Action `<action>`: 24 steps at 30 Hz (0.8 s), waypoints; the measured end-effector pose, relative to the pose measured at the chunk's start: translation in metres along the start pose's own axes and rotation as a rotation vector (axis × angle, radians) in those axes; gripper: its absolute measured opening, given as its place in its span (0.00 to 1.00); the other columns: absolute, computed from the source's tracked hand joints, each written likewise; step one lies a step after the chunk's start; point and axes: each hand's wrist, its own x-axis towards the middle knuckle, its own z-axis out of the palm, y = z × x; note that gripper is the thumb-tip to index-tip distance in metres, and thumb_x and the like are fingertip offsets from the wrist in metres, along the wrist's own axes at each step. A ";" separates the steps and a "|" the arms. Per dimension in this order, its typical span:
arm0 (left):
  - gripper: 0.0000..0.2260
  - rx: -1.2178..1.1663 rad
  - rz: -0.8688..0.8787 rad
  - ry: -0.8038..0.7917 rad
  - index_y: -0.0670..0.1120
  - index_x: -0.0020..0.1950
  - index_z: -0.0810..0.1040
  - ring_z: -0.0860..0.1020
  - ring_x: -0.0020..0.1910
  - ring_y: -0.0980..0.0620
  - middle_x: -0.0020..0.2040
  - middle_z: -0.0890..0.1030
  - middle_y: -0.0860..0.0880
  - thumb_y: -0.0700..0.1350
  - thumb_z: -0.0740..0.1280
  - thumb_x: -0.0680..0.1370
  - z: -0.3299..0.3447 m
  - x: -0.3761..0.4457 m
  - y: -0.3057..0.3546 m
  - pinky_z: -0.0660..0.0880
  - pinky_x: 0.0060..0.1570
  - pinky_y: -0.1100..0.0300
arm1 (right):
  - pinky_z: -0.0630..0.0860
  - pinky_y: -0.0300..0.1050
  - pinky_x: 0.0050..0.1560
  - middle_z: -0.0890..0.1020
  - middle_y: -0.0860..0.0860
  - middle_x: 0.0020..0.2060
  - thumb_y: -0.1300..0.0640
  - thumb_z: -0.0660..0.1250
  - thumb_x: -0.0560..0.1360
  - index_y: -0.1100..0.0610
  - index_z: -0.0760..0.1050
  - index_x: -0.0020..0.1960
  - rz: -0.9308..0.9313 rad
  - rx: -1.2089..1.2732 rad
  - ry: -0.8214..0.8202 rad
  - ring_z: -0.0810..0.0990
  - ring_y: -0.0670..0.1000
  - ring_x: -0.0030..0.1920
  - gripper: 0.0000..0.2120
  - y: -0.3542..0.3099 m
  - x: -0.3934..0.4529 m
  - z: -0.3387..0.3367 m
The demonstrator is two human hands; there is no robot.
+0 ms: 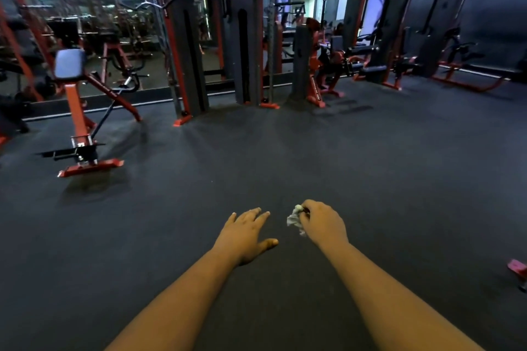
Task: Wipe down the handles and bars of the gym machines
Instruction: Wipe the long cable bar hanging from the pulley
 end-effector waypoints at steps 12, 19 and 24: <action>0.38 0.008 -0.063 0.029 0.54 0.85 0.49 0.54 0.82 0.49 0.84 0.53 0.50 0.70 0.55 0.81 -0.061 0.283 -0.053 0.49 0.81 0.44 | 0.78 0.49 0.41 0.81 0.48 0.47 0.52 0.63 0.80 0.49 0.78 0.53 -0.047 0.061 -0.019 0.79 0.51 0.45 0.06 0.037 0.302 0.014; 0.38 0.006 -0.068 0.043 0.54 0.85 0.49 0.53 0.83 0.49 0.84 0.53 0.50 0.70 0.55 0.81 -0.086 0.434 -0.116 0.48 0.81 0.44 | 0.78 0.49 0.42 0.80 0.47 0.46 0.52 0.63 0.80 0.48 0.78 0.52 -0.099 0.045 -0.018 0.78 0.49 0.43 0.05 0.027 0.467 0.039; 0.38 0.025 -0.049 0.083 0.54 0.85 0.49 0.53 0.83 0.49 0.85 0.52 0.49 0.70 0.55 0.81 -0.102 0.547 -0.184 0.48 0.81 0.44 | 0.77 0.50 0.39 0.80 0.47 0.44 0.53 0.62 0.80 0.49 0.75 0.51 -0.086 0.045 0.013 0.78 0.49 0.41 0.03 0.007 0.594 0.074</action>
